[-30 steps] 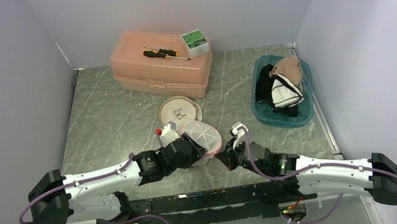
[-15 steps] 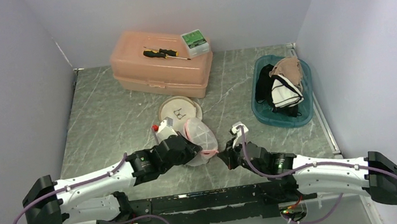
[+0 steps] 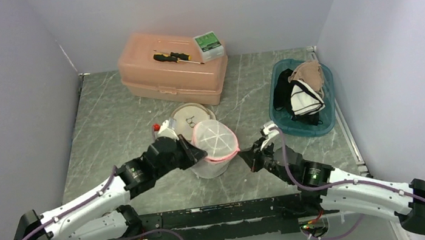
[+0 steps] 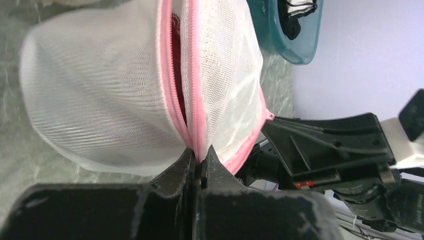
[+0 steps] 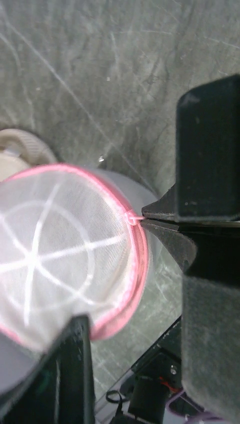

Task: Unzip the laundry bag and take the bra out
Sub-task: Unzip the laundry bag at the center of the board.

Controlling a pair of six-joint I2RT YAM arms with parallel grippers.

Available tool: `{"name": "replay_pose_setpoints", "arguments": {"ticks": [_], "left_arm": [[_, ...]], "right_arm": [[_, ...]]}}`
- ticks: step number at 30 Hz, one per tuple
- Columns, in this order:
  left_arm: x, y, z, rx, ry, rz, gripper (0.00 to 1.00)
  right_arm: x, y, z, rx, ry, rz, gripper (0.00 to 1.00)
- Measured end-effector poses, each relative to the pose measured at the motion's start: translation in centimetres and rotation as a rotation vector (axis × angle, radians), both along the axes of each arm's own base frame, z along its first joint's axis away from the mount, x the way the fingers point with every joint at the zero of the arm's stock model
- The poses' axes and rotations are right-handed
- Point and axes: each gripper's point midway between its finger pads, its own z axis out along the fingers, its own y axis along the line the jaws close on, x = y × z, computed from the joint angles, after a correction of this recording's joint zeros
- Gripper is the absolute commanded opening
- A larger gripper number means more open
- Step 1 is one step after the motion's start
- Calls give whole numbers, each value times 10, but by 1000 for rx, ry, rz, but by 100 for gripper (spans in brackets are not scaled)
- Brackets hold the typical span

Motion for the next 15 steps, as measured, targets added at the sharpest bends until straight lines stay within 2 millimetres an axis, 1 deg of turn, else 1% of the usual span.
{"name": "replay_pose_setpoints", "arguments": {"ticks": [2, 4, 6, 9, 10, 12, 13, 15], "left_arm": [[8, 1, 6, 4, -17, -39, 3], [18, -4, 19, -11, -40, -106, 3], [25, -8, 28, -16, -60, -163, 3], [37, -17, 39, -29, -102, -247, 6], [40, -18, 38, -33, -108, -259, 10], [43, -18, 31, -38, -105, -270, 23], [46, -16, 22, -43, -101, -261, 33], [47, -10, 0, -36, -64, -235, 54]], "right_arm": [[-4, 0, 17, -2, -45, 17, 0], [-7, 0, 32, -6, -81, 29, 0], [-10, 0, 41, -6, -104, 39, 0], [-14, 0, 42, -13, -111, 50, 0], [-16, 1, 40, -16, -108, 55, 0], [-19, 2, 32, -27, -96, 66, 0], [-20, 3, 26, -34, -85, 70, 0], [-24, 5, 6, -63, -53, 82, 0]]}}
